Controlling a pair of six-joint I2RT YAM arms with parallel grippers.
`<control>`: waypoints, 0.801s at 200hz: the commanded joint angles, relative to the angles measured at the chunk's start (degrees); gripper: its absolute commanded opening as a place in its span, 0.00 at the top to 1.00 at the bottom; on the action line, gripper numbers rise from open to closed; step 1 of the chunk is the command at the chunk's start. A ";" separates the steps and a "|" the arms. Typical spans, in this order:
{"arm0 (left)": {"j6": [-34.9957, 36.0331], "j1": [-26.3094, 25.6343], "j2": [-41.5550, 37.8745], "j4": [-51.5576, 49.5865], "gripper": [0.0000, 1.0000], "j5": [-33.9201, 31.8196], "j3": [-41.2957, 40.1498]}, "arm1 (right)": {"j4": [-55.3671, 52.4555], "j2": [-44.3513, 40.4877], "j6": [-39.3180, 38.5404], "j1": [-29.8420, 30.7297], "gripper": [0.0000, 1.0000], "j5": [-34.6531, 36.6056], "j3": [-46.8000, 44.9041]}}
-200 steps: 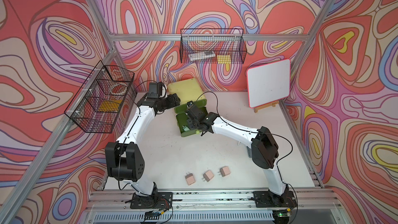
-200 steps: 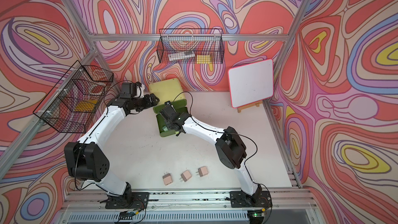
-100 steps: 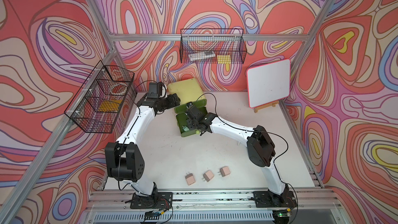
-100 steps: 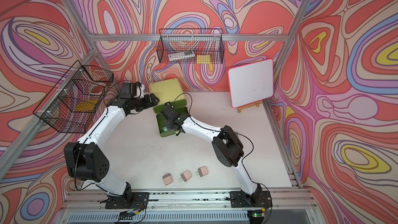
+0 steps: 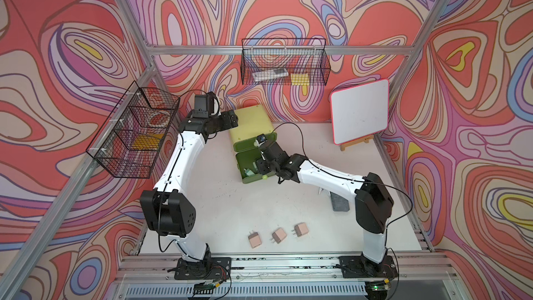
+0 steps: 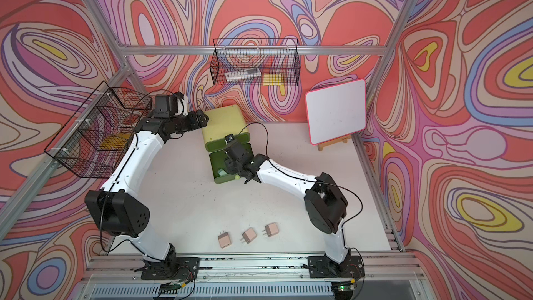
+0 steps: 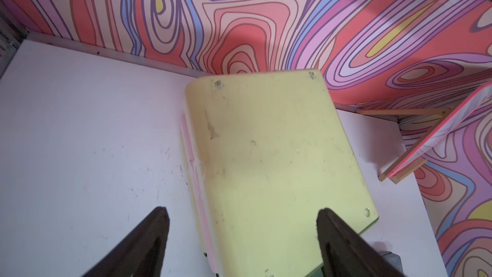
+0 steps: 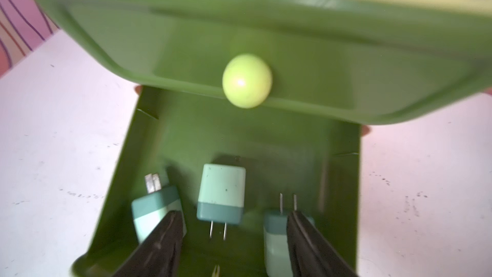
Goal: Place the plugs into the drawer by color
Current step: Place the plug in the drawer, then close the drawer in the storage box.
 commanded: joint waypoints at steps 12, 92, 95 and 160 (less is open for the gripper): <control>3.52 0.18 7.03 -5.27 0.14 -2.21 7.25 | 9.79 -4.99 -1.00 -0.19 0.37 -2.50 -10.81; 3.35 1.33 15.23 -7.70 0.16 -0.69 13.77 | 25.66 -12.79 2.58 2.61 0.45 -3.24 -30.81; 3.35 1.33 15.29 -7.70 0.16 -0.64 13.52 | 26.04 -12.79 2.53 2.67 0.45 -2.91 -31.12; 2.98 1.41 14.49 -5.50 0.17 -0.66 7.63 | 32.60 -9.38 3.95 5.14 0.46 2.13 -32.55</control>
